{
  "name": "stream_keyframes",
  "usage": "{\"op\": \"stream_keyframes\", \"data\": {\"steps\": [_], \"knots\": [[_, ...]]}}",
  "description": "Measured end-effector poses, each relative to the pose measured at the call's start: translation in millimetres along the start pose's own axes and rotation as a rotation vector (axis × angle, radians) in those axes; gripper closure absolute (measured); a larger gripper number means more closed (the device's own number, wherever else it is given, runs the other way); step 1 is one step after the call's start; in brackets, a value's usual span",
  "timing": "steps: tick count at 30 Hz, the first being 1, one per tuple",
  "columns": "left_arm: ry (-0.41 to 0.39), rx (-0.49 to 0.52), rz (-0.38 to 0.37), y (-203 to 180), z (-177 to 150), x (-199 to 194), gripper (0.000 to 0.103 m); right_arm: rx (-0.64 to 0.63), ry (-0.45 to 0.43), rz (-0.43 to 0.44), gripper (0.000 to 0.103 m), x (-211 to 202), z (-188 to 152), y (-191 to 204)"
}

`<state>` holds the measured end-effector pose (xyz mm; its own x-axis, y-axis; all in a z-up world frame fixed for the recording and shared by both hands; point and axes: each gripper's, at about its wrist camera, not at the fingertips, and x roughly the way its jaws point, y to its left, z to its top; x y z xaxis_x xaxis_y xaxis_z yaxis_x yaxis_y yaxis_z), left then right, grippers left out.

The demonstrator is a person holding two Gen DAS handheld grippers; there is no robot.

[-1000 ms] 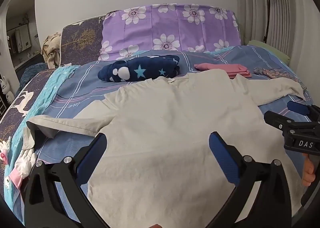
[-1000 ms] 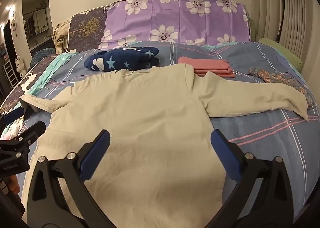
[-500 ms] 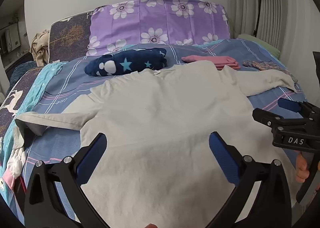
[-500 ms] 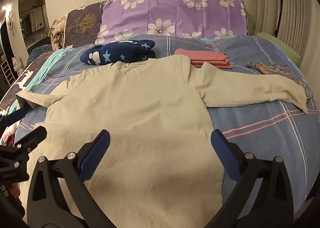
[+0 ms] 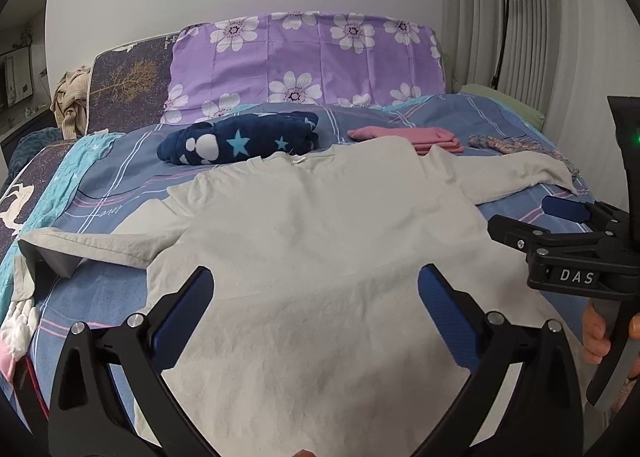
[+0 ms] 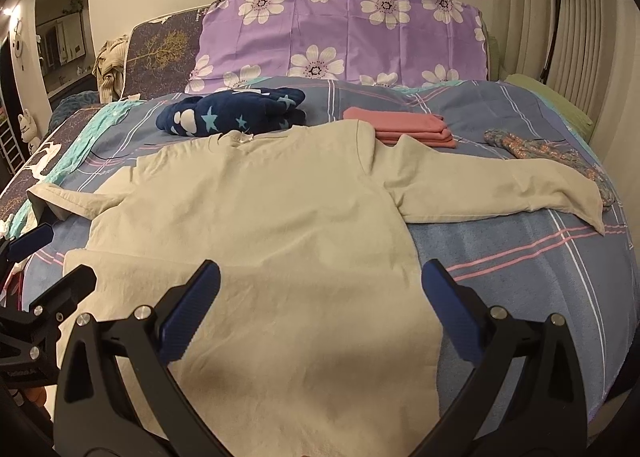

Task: Fold small clothes

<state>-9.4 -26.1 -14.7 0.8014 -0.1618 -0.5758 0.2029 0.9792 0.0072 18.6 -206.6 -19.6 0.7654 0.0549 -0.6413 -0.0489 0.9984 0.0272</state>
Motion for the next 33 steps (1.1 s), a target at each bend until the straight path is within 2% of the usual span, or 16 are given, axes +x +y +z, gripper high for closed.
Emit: {"op": "stream_keyframes", "data": {"steps": [5,11,17,23,28,33], "knots": [[-0.023,0.022,0.007,-5,0,-5,0.001,0.009,-0.023,0.002,0.002,-6,1,1],[-0.011,-0.024,-0.041,-3,-2,-3,0.001,0.027,-0.029,0.002,0.002,-8,2,-1],[-0.022,0.019,0.013,-12,-5,-2,0.001,0.031,-0.026,-0.002,0.002,-8,2,-1],[-0.020,0.032,-0.011,-13,-11,0,0.001,-0.006,-0.038,0.002,0.002,-9,4,5],[-0.034,-0.019,-0.045,-3,-11,-1,0.001,-0.033,-0.035,-0.001,0.002,-8,4,9],[-0.039,-0.015,-0.042,-2,-10,0,0.001,-0.032,-0.050,-0.002,0.002,-10,3,11]]}}
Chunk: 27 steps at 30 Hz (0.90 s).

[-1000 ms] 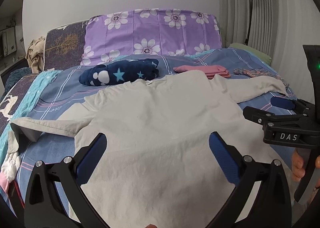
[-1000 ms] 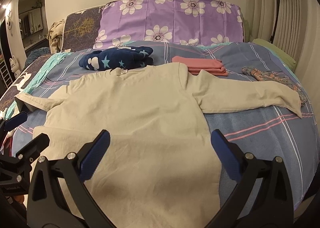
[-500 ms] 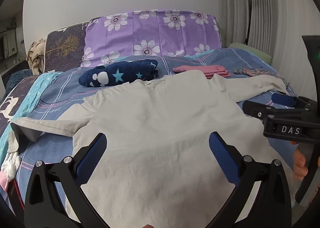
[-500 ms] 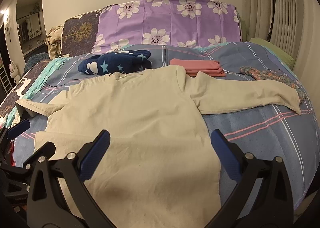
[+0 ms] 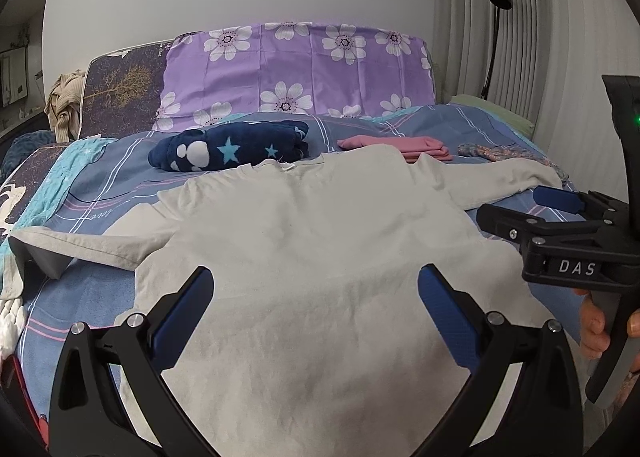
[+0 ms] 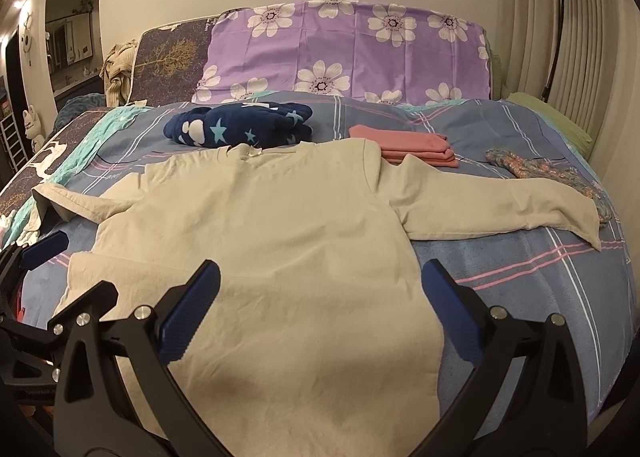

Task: Fold small clothes

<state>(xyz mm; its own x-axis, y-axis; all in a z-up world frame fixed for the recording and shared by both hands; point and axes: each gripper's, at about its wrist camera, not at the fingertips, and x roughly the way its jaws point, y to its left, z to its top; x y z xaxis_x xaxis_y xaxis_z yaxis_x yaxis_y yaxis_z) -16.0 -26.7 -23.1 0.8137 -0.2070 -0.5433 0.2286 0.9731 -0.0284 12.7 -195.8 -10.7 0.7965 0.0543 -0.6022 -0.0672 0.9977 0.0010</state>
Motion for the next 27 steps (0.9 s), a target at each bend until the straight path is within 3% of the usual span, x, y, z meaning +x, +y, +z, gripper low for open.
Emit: {"op": "stream_keyframes", "data": {"steps": [9,19,27], "knots": [[0.000,0.004,0.007,4,-2,1,0.001,-0.016,-0.034,0.017,0.002,-4,0,4],[-0.018,-0.016,0.016,14,-5,-1,0.001,0.012,0.005,0.035,0.002,2,-2,5],[0.015,-0.041,0.014,23,-9,0,0.001,0.007,0.015,0.032,0.002,3,-5,9]]}}
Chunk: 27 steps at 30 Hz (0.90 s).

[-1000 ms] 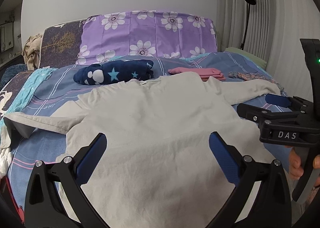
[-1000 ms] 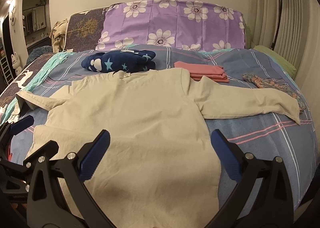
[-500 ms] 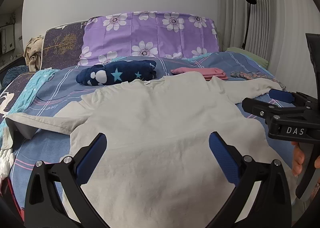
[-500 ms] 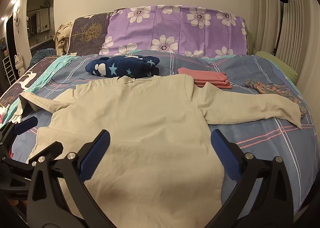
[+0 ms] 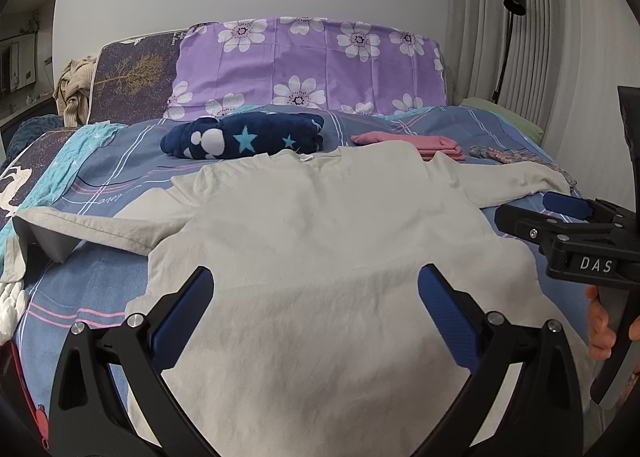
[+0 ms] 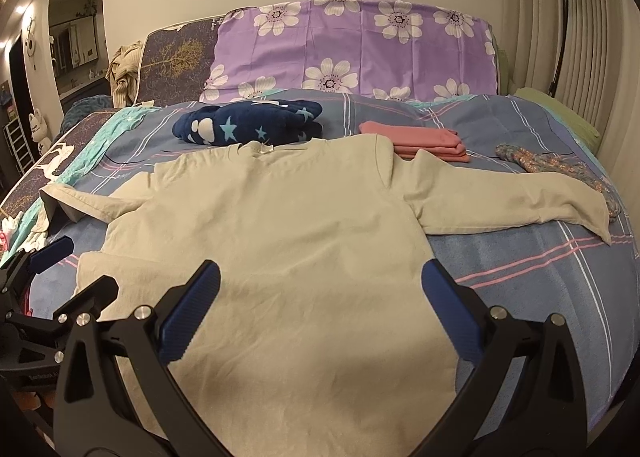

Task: Fold small clothes

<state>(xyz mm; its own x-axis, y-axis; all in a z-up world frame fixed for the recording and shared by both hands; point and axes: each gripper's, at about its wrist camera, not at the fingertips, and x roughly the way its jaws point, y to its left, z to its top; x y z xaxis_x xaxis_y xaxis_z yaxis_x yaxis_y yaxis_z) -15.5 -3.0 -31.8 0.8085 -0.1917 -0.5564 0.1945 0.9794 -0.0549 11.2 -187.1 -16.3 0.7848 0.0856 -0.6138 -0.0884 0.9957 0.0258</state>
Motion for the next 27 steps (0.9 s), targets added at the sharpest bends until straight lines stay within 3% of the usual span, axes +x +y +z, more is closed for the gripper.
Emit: {"op": "stream_keyframes", "data": {"steps": [16,20,24,27], "knots": [[0.032,-0.081,-0.014,30,-8,1,0.001,-0.007,0.047,0.010,0.002,10,-4,7],[0.044,-0.189,-0.011,69,-12,-2,0.001,0.004,0.067,0.012,0.002,16,-6,6],[0.033,-0.388,-0.019,133,-19,-13,0.019,-0.002,0.080,0.008,0.002,23,-6,7],[0.012,-0.562,0.052,197,-30,-23,0.031,-0.007,0.091,0.006,0.002,27,-7,9]]}}
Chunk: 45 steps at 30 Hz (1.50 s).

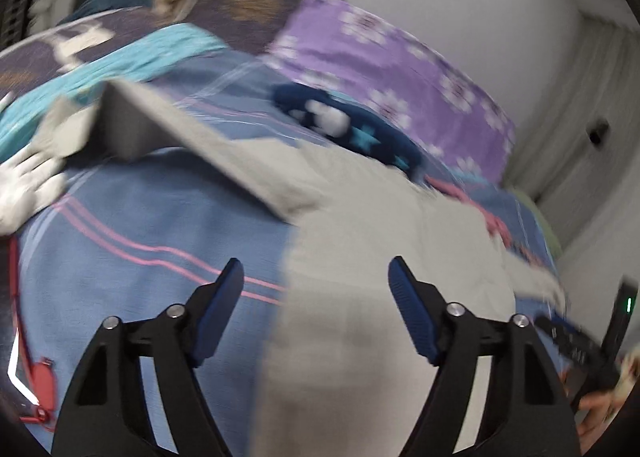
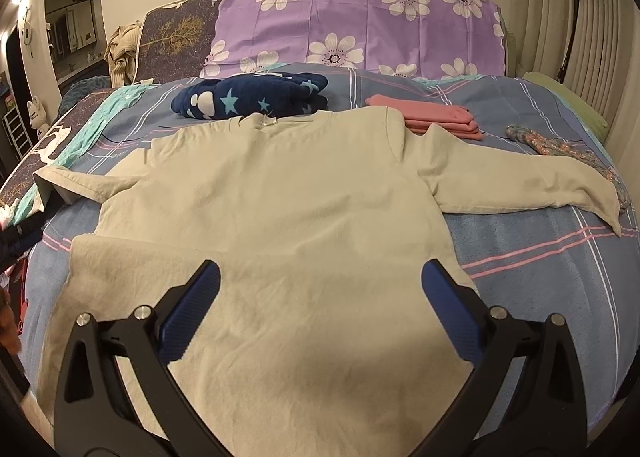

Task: Fold small clothes

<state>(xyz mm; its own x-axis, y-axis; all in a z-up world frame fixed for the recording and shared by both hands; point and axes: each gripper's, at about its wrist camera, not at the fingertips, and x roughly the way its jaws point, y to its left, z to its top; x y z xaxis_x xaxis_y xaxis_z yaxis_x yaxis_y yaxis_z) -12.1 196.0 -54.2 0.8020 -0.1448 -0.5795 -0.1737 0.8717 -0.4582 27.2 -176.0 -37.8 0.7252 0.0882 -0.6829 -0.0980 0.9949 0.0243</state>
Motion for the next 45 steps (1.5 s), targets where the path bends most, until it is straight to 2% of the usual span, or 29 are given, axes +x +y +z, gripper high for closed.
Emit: {"op": "stream_keyframes", "data": {"steps": [3,6,8,9,11,12,13,15,18,19,20,21,22,23,24,25,29,32,35,40,45], "knots": [[-0.035,-0.208,0.044,65,23,-7,0.033,-0.009,0.013,-0.005,0.002,5,-1,3],[-0.056,-0.434,0.029,128,39,-3,0.033,-0.017,0.030,-0.017,0.002,10,-2,5],[-0.081,-0.542,0.009,155,48,2,0.033,-0.019,0.043,-0.024,0.002,14,-3,7],[-0.103,-0.614,-0.029,170,51,6,0.029,-0.019,0.049,-0.029,0.002,16,-3,7],[-0.145,-0.788,-0.154,195,52,16,0.016,-0.020,0.052,-0.037,0.002,17,-2,9],[-0.151,-0.855,-0.192,205,52,21,0.012,-0.021,0.053,-0.040,0.002,18,-2,10],[-0.152,-0.910,-0.199,211,51,28,0.012,-0.023,0.054,-0.047,0.002,18,-2,10],[-0.158,-0.984,-0.180,221,54,41,0.012,-0.025,0.056,-0.056,0.002,19,0,11],[-0.181,-1.020,-0.150,228,64,58,0.013,-0.025,0.058,-0.071,0.002,20,1,11],[-0.192,-1.018,-0.140,229,69,62,0.020,-0.026,0.059,-0.074,0.002,21,2,10],[-0.205,-1.008,-0.134,231,75,65,0.025,-0.027,0.061,-0.077,0.002,21,3,10],[-0.218,-0.990,-0.125,233,83,68,0.041,-0.028,0.062,-0.079,0.002,22,3,10],[-0.219,-0.972,-0.108,234,89,70,0.065,-0.029,0.063,-0.082,0.002,23,4,10],[-0.218,-0.955,-0.089,238,94,71,0.076,-0.030,0.063,-0.083,0.002,23,4,10],[-0.222,-0.929,-0.056,239,101,69,0.091,-0.031,0.062,-0.084,0.002,24,4,9],[-0.231,-0.898,-0.035,238,109,66,0.100,-0.033,0.062,-0.086,0.002,24,4,9],[-0.288,-0.679,-0.021,202,146,44,0.101,-0.030,0.070,-0.093,0.002,30,4,6],[-0.313,-0.456,-0.025,147,172,26,0.101,-0.019,0.078,-0.080,0.002,35,5,6],[-0.305,-0.264,-0.077,85,190,22,0.101,-0.020,0.079,-0.060,0.002,39,3,8],[-0.223,0.039,-0.178,-31,165,44,0.101,-0.012,0.089,-0.057,0.002,42,-1,4],[-0.063,0.316,-0.256,-134,99,102,0.099,0.031,0.091,-0.082,0.002,42,-2,-15]]}}
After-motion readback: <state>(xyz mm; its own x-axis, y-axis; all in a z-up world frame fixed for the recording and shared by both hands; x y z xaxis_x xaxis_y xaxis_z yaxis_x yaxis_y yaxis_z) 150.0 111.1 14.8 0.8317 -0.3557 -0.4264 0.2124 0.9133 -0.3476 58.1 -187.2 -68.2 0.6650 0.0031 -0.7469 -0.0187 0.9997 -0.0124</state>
